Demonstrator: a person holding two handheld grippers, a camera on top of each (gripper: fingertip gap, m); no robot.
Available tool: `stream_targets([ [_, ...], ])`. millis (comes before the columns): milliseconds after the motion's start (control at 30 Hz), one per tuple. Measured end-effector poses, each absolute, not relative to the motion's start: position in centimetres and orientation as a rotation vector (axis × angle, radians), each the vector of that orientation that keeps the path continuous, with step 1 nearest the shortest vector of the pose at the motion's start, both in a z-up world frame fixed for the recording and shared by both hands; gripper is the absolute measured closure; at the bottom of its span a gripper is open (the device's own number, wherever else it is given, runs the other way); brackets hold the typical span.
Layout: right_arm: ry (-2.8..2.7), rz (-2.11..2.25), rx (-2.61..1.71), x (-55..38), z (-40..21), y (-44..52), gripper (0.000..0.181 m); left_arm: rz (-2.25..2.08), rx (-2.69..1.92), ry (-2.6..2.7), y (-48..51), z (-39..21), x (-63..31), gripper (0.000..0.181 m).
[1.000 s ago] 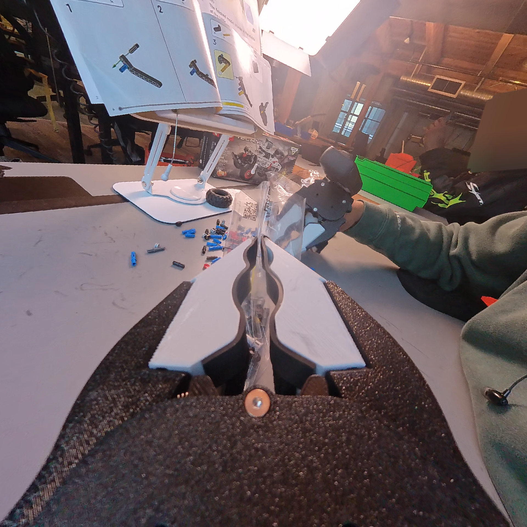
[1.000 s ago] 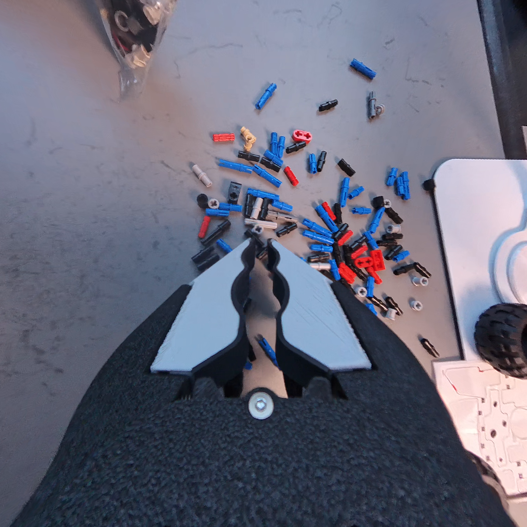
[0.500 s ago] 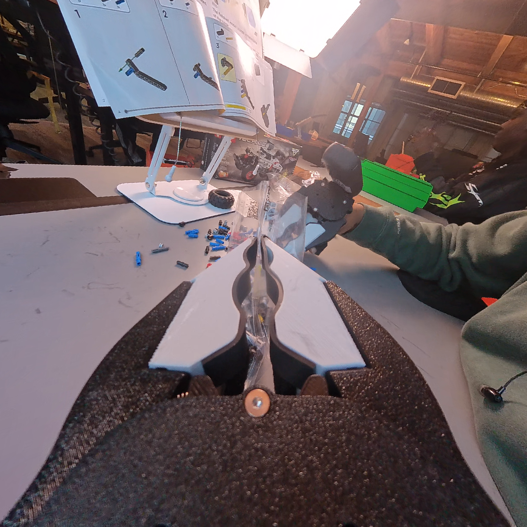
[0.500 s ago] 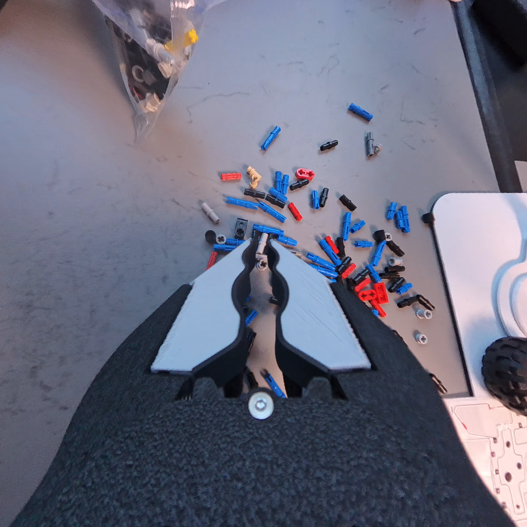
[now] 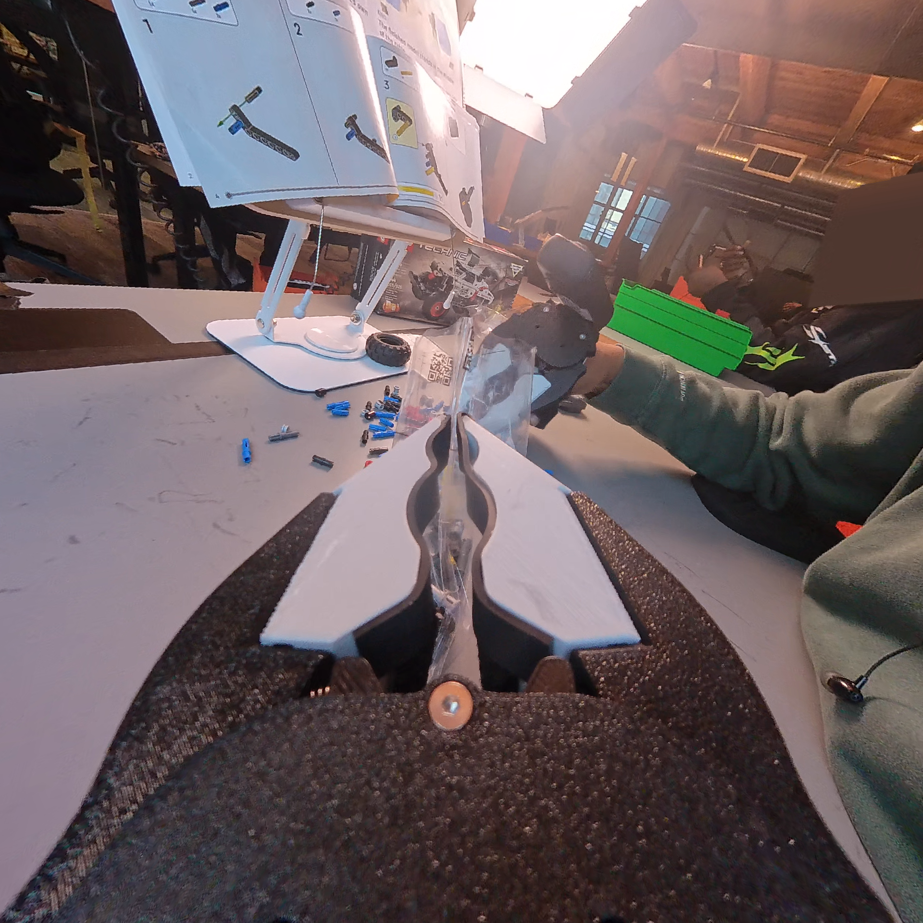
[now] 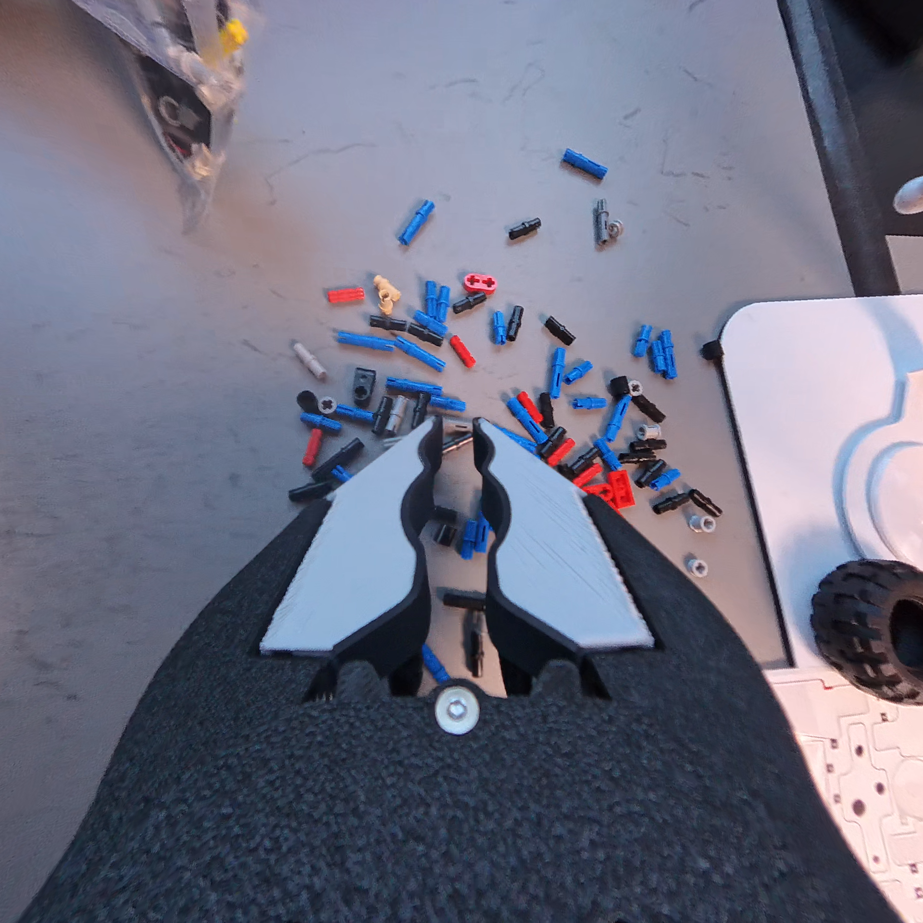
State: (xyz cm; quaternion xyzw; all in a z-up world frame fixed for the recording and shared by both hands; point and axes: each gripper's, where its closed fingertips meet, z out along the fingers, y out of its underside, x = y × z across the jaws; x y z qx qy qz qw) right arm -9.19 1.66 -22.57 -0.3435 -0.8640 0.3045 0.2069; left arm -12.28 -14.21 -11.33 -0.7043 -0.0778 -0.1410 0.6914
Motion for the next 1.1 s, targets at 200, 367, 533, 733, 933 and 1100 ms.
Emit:
stream_targets([
  [200,-2.537,0.845,-0.853,-9.3,-23.9,1.4,0.168,-0.314,-1.574,-0.182,-14.3,-11.4,-12.4,0.18],
  [367,-2.681,0.793,-0.71,-9.2,-23.9,1.2,0.166,-0.315,-1.579,-0.196,-14.3,-11.6,-12.6,0.18],
  [533,-2.81,0.748,-0.593,-9.5,-23.9,1.0,0.161,-0.317,-1.581,-0.206,-14.4,-11.8,-12.9,0.18],
  [733,-2.889,0.76,-0.557,-9.2,-24.1,0.8,0.171,-0.322,-1.58,-0.213,-14.4,-11.9,-13.1,0.18],
  [933,-2.768,0.862,-0.603,-8.4,-22.0,1.4,0.178,-0.326,-1.578,-0.2,-14.4,-11.8,-12.8,0.18],
  [1100,-2.458,1.116,-0.588,-9.6,-13.2,0.7,0.179,-0.332,-1.584,-0.188,-14.2,-11.8,-12.5,0.18],
])
